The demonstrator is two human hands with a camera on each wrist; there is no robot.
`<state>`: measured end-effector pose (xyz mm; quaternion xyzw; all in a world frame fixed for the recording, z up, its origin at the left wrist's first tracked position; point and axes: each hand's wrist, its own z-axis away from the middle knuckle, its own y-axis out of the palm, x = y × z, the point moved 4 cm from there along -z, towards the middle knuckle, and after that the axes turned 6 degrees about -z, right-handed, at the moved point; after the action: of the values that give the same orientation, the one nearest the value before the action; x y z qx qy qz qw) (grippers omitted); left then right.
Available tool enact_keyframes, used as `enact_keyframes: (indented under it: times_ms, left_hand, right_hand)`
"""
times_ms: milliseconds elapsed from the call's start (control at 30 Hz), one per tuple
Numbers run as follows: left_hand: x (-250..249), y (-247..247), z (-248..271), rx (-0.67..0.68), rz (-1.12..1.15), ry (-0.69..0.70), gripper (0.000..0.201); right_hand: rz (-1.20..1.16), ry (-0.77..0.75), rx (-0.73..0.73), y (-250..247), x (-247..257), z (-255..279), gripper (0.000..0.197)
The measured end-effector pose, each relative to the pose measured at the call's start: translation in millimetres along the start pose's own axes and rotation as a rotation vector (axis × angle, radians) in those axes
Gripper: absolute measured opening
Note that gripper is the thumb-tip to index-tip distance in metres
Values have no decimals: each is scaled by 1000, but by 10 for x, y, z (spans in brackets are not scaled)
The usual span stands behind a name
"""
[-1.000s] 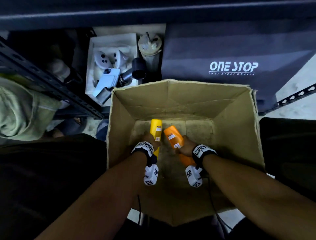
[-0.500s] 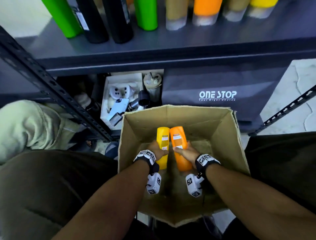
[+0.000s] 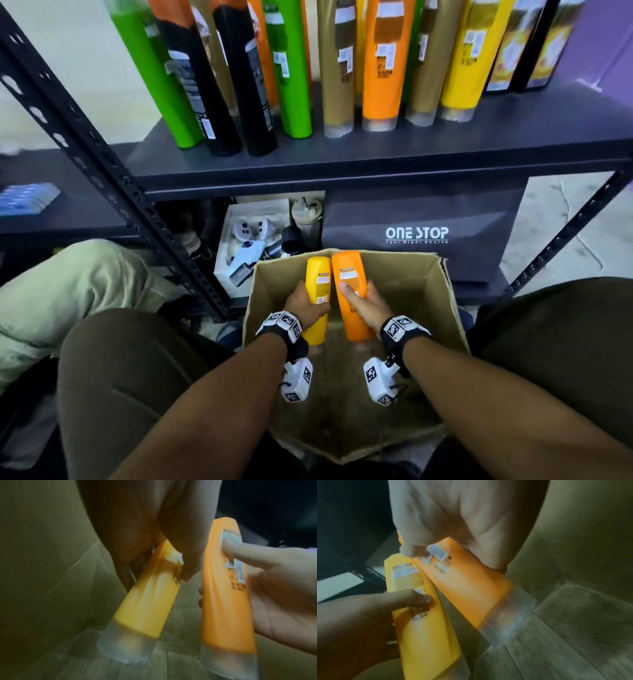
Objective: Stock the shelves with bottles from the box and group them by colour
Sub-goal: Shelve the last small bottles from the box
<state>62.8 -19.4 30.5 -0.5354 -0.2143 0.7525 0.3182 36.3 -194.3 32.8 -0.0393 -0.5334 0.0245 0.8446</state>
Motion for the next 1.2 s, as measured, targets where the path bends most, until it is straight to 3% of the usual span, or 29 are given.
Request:
enact_keyframes:
  times_ms: [167, 467, 633, 833, 1200]
  left_hand:
    - [-384, -235, 92, -104, 156, 157, 50]
    - [-1021, -532, 260, -159, 263, 372, 54]
    - [-1368, -683, 304, -222, 275, 454, 49]
    - [-1828, -858, 371, -281, 303, 547, 51]
    - [-2701, -1203, 542, -394, 318, 702, 54]
  right_hand:
    - [-50, -134, -50, -101, 379, 126, 75]
    - [-98, -338, -123, -305, 976, 366, 65]
    - [-85, -435, -173, -439, 1245, 451, 71]
    - [-81, -544, -243, -617, 1630, 525, 57]
    - [-74, -798, -370, -1086, 2486, 922, 60]
